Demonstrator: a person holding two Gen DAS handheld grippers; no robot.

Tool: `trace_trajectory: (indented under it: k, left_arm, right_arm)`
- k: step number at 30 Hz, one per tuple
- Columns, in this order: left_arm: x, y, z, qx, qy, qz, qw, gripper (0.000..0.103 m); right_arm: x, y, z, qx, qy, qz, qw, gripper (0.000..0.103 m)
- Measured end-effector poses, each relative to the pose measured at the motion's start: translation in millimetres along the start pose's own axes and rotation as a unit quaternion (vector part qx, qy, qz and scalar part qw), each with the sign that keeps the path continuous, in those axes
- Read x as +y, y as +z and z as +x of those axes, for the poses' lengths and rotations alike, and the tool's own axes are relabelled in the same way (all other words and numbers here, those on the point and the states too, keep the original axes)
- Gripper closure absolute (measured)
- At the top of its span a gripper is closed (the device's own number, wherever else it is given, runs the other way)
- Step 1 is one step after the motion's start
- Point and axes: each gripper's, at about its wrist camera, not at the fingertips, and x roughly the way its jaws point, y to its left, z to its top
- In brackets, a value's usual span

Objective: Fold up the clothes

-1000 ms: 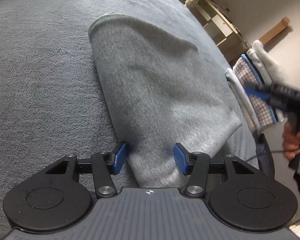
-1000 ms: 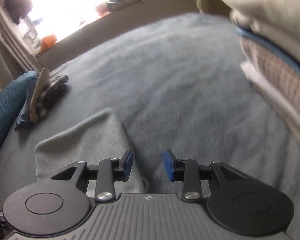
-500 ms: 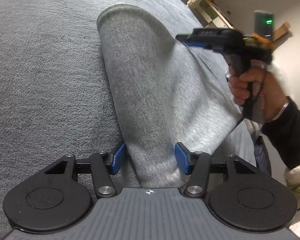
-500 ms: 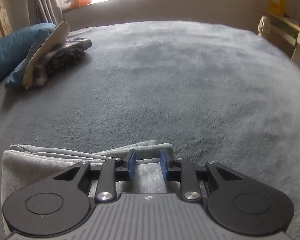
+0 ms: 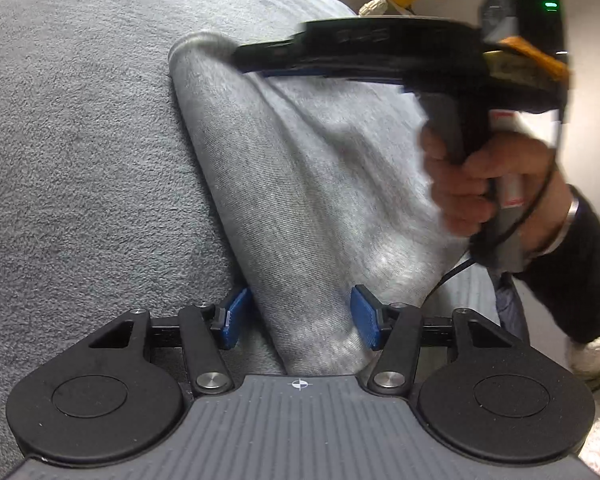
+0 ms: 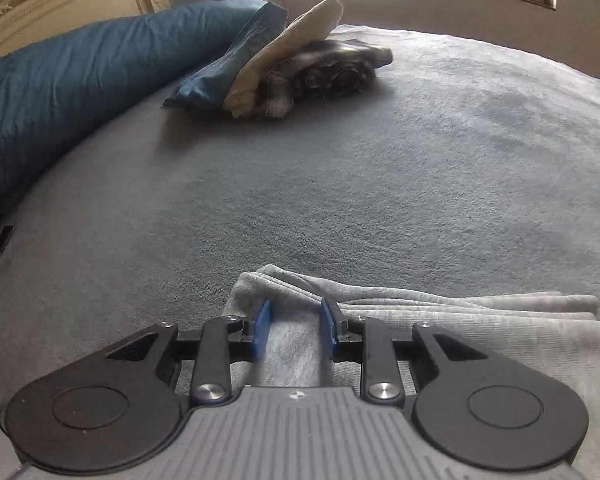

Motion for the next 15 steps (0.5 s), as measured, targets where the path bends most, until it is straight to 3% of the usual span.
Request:
trace_trajectory:
  k: [3,6,10,11,12,15]
  left_arm:
    - [1.6,0.5,1.0,0.003,-0.006,-0.006,1.0000,0.048]
    - [4.2,0.4,2.0,0.007,-0.015,-0.015,0.9998,0.048]
    - [2.5,-1.0,2.3,0.009,-0.016,-0.018,0.9997,0.048]
    - [1.6,-1.3,1.9,0.008,-0.015,-0.018,0.9997,0.048]
    - [0.7,-1.2,1.1,0.008,-0.014,-0.021,0.9997,0.048]
    - [-0.4,3.0,-3.0,0.002,-0.010,-0.033,0.9994,0.048]
  right_arm:
    - [-19.6,-2.6,-54.1,-0.029,-0.045,0.034,0.998,0.075]
    - [-60.7,-18.8,-90.2,-0.024,-0.141,0.085,0.986,0.075]
    - [-128.8,-71.5,-79.4,0.060,-0.242,0.184,0.951,0.073]
    - [-141.3,-88.1,-68.2,0.085,-0.252,0.203,0.943,0.073]
    - [-146.6,-98.6,-67.2,0.080,-0.249,0.216,0.941,0.073]
    - [-140.0,-106.0,-90.6,0.023,-0.247,0.223,0.943,0.073]
